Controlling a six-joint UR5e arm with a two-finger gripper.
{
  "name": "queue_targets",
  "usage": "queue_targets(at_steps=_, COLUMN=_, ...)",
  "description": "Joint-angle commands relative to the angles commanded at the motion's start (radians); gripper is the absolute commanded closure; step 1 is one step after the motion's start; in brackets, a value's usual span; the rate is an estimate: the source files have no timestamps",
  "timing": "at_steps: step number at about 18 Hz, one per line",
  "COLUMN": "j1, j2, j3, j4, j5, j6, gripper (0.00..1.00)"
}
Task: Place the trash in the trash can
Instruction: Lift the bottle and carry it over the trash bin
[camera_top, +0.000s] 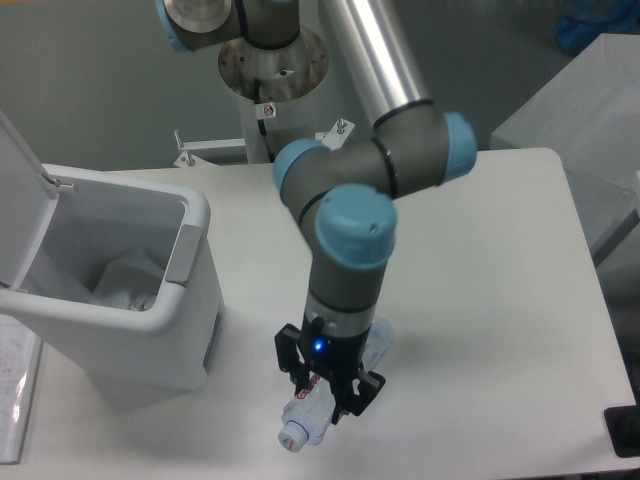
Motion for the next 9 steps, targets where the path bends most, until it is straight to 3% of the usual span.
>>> queue_targets(at_steps=6, j1=0.089, j2=0.071, j3=0.043, j4=0.0, j5=-0.307, j6=-0.087, gripper=0.4)
queue_targets(at_steps=9, j1=0.097, j2=0.092, j3=0.077, j4=0.0, j5=-0.364, j6=-0.127, gripper=0.4)
